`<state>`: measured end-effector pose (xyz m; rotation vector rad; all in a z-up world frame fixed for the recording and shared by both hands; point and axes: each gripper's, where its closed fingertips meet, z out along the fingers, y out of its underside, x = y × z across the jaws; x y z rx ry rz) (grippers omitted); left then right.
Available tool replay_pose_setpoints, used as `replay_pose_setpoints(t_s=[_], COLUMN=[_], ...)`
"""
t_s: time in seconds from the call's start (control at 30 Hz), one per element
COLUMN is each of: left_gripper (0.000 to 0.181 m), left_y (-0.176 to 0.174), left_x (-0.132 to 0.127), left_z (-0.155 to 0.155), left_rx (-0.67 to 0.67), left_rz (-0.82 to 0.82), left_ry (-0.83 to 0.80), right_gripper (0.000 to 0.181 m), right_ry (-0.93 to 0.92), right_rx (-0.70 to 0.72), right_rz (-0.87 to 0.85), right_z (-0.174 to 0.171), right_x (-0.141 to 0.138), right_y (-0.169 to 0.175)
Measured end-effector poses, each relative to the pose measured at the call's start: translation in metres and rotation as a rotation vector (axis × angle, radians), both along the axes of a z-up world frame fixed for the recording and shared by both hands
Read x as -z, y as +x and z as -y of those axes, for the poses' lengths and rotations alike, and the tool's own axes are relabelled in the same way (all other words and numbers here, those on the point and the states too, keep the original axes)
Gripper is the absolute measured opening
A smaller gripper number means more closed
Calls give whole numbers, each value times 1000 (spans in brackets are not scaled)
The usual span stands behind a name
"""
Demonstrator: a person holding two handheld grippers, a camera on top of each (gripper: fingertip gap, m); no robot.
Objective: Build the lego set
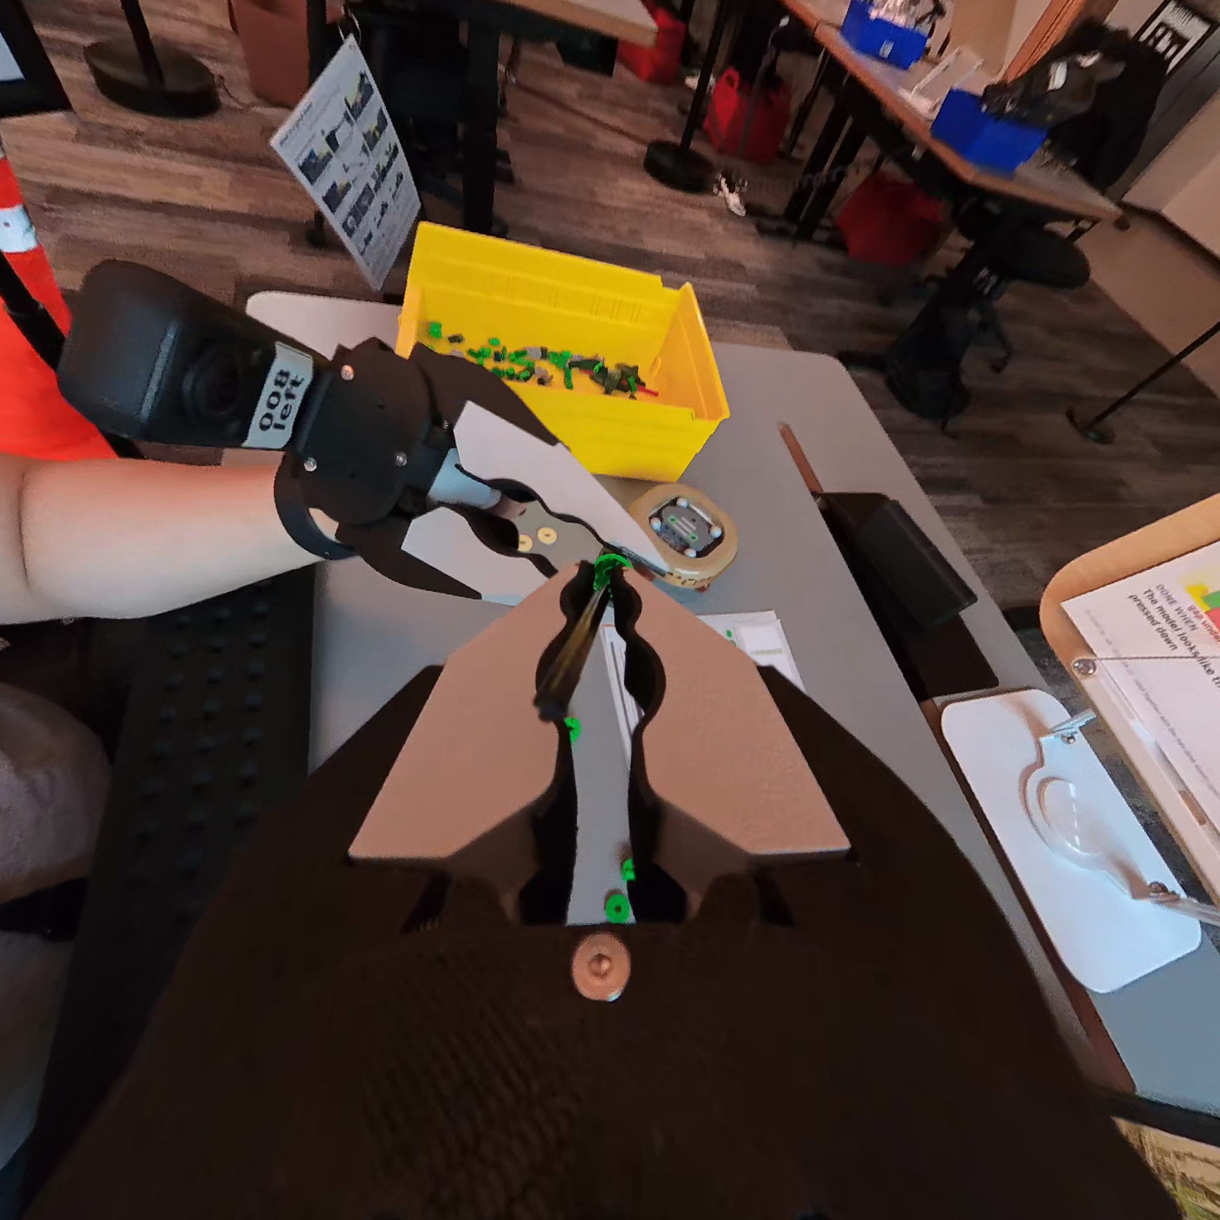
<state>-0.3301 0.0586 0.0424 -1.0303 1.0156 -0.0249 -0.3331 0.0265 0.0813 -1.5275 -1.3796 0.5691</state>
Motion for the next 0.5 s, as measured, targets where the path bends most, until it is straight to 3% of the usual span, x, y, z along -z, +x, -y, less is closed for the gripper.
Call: replay_pose_setpoints(t_s=[0.03,0.5], left_gripper=[15,15], left_y=[1,6], left_x=[2,11], left_z=[0,-1], left_rx=[-3,2], left_rz=[-14,-64], left_ry=[2,-5], right_gripper=[3,7], right_ry=[0,18], right_rx=[3,33], right_rz=[16,126], right_z=[-1,-3], right_x=[3,20], right_y=[0,3])
